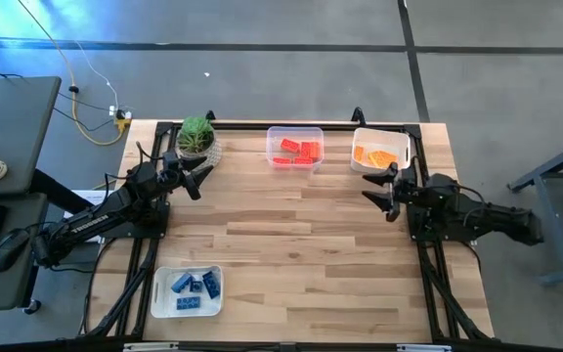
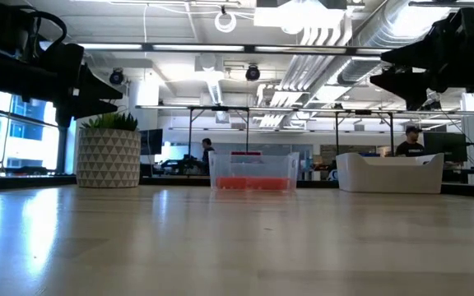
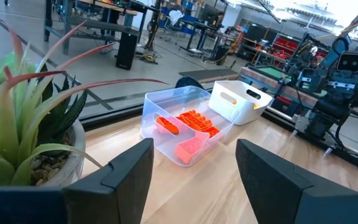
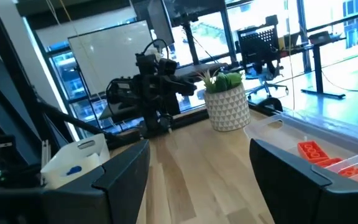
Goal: Sort & place blocks by color
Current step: Return to Home Position
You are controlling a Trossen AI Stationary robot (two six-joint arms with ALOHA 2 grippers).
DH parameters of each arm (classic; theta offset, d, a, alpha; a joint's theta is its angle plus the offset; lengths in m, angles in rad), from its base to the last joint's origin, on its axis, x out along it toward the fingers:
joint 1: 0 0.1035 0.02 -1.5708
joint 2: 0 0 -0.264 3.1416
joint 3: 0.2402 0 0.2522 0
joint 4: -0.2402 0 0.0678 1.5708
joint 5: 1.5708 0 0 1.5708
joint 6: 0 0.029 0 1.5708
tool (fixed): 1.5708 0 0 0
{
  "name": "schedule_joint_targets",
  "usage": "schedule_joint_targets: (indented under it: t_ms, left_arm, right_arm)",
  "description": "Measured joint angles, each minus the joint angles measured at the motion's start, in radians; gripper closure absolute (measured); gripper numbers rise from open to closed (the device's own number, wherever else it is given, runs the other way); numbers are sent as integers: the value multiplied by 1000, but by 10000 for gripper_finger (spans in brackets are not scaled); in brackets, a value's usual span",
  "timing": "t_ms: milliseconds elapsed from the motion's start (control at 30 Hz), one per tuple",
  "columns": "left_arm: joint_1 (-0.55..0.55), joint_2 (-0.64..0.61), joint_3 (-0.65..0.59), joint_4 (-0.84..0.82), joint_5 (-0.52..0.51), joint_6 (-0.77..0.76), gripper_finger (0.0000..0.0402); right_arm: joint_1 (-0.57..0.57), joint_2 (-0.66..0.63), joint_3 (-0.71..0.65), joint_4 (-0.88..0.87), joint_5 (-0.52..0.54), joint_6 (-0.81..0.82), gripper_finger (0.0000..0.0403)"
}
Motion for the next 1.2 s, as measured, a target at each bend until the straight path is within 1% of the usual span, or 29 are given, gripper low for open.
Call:
schedule_joint_targets:
  t_ms: [167, 233, 433, 500, 700, 1200]
  left_arm:
    - [0, 0, 0, 0, 0, 0, 183]
    - [0, 0, 0, 0, 0, 0, 183]
    - [0, 0, 0, 0, 0, 0, 183]
    - [0, 0, 0, 0, 0, 0, 183]
    - [0, 0, 0, 0, 0, 0, 183]
    - [0, 0, 0, 0, 0, 0, 183]
  right_arm:
    - [0, -52, 0, -15, -1, -8, 139]
    - [0, -55, 0, -13, 11, -12, 139]
    - [0, -48, 0, -88, 136, -10, 139]
    - [0, -48, 0, -113, 162, 8, 139]
    - [0, -48, 0, -120, 157, 52, 139]
    - [0, -48, 0, -121, 156, 52, 139]
